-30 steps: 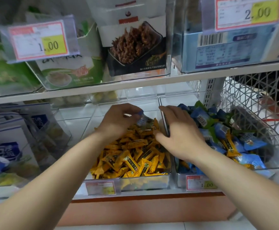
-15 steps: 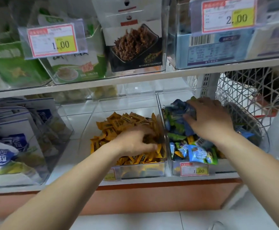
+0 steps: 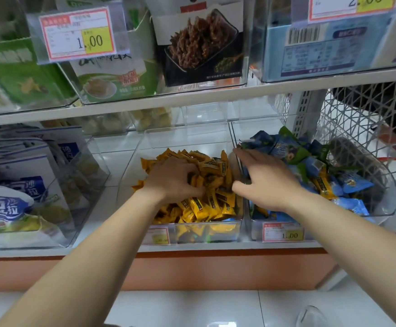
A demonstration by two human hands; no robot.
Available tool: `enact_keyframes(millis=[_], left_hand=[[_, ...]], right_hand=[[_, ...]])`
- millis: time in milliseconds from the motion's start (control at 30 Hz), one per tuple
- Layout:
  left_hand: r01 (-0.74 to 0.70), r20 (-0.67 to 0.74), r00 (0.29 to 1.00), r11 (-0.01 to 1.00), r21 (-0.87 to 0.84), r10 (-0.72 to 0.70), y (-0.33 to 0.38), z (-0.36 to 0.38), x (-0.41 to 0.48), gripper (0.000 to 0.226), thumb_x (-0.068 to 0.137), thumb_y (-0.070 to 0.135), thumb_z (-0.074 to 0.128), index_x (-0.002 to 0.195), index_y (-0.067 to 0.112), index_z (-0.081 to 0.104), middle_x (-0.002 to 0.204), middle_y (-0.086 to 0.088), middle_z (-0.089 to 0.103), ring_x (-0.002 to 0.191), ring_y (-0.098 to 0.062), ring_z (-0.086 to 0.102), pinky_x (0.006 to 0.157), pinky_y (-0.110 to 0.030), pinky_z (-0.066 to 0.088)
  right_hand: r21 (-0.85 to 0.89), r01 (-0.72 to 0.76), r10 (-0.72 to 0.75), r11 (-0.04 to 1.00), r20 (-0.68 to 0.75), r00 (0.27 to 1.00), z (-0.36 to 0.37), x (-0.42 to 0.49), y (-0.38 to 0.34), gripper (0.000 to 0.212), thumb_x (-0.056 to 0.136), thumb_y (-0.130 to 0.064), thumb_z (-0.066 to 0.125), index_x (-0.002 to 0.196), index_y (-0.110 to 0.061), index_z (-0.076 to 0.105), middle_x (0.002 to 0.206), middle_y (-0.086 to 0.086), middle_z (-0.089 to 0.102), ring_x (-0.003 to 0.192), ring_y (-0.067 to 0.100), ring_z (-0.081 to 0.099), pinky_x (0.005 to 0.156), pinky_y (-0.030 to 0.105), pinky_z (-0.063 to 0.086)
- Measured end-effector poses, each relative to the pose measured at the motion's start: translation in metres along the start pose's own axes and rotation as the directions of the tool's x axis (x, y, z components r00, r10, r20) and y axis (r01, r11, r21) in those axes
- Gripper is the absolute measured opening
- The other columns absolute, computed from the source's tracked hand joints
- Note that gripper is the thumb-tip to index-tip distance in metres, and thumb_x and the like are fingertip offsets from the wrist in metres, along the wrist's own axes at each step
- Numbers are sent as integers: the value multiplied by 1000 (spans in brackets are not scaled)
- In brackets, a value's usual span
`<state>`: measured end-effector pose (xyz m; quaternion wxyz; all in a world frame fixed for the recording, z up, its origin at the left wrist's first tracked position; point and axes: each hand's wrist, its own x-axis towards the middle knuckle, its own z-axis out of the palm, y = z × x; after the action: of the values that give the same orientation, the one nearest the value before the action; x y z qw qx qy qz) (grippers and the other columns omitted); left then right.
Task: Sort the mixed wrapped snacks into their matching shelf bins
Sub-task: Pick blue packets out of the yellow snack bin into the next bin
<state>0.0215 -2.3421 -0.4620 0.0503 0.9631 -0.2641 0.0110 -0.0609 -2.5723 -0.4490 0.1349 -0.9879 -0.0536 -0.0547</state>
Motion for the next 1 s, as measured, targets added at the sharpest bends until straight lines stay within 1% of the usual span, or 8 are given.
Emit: enact_keyframes(millis=[200,300,400,500,567,700,767,1000], left_hand=[[135,-99,987,986,102,-125,0,-6,10,53,71,62,57,121,43,63,122,7,63,111,-24,59,86,-41,45],[22,-158,987,1000,6,-21,18,-3,14,49,79,41,60,128,35,61,125,1,61,114,-26,57,89,-39,47],[-115,5,992,945,-307,122,48,11,17,56,76,42,64,130,31,57,123,4,59,112,-21,57,83,-33,50],[-104,216,964,965,-239,157,57,28,22,93,65,59,67,148,34,33,148,5,41,125,-22,50,89,-38,52],[-86,223,967,984,-157,120,51,32,26,102,64,67,71,150,36,27,151,7,37,129,-22,47,90,-42,52],[-143,97,985,989,-31,146,45,33,26,86,56,69,62,134,43,39,127,9,54,109,-21,56,58,-27,38],[-138,21,990,990,1,138,35,30,23,77,57,63,63,129,45,43,119,10,58,101,-21,59,55,-25,34],[77,-133,988,997,-22,-80,4,17,12,43,85,48,64,128,41,59,132,6,58,114,-21,59,90,-40,46]], right_hand=[[0,-1,1,1000,0,1000,-1,0,-1,90,74,-64,39,155,-30,23,157,0,36,138,28,39,110,43,35],[10,-4,4,1000,-13,1000,0,0,-1,89,72,-63,41,154,-31,24,155,0,37,138,28,39,109,44,34],[27,-13,13,1000,-18,1000,-1,1,-2,90,71,-61,44,153,-31,26,155,0,38,137,28,40,108,43,34],[38,-13,14,999,-30,999,0,1,0,89,72,-60,48,153,-30,28,153,0,40,136,27,41,108,42,35],[33,-10,11,999,-37,999,0,2,1,86,76,-58,54,153,-30,28,152,0,41,136,27,41,108,43,35],[36,-14,15,999,-34,999,0,1,0,86,76,-57,54,153,-29,29,150,0,43,135,27,41,108,43,37],[45,-18,20,999,-28,999,-1,1,0,89,71,-60,47,153,-29,29,149,0,43,135,26,41,108,44,38],[37,-20,21,999,-31,999,1,2,-1,91,69,-63,44,153,-31,27,152,-1,40,137,26,39,109,44,36]])
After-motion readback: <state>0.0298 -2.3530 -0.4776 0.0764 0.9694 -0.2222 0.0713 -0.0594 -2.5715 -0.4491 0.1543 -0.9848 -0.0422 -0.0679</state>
